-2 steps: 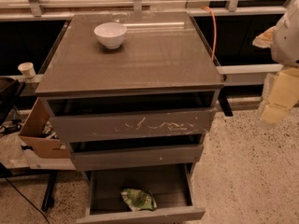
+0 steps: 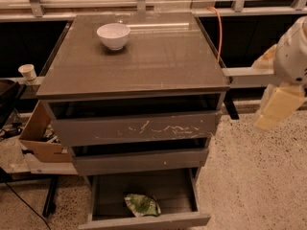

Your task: Pick green jalapeno chip bag from bottom drawer and place on counter

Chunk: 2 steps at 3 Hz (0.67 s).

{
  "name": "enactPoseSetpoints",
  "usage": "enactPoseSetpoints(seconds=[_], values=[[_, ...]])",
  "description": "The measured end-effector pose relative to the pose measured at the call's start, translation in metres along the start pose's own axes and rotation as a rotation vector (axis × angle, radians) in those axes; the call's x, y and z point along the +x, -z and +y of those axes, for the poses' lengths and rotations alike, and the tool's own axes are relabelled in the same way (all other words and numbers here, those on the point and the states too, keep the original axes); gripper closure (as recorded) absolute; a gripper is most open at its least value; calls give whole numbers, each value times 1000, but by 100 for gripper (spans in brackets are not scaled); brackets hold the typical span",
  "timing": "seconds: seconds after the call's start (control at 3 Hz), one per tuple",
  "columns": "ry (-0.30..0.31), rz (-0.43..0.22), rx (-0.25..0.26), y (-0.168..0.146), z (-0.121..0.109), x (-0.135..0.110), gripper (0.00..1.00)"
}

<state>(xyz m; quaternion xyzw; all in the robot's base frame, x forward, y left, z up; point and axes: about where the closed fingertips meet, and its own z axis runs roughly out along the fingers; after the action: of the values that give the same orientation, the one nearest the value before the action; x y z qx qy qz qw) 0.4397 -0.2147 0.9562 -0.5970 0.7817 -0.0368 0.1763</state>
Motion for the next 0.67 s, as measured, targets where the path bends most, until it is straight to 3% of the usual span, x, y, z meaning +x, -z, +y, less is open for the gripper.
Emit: enactPoseSetpoints(seconds=[0.33, 0.67], values=[[-16, -35, 11, -31, 6, 2, 47], [-43, -103, -20, -102, 23, -2, 78]])
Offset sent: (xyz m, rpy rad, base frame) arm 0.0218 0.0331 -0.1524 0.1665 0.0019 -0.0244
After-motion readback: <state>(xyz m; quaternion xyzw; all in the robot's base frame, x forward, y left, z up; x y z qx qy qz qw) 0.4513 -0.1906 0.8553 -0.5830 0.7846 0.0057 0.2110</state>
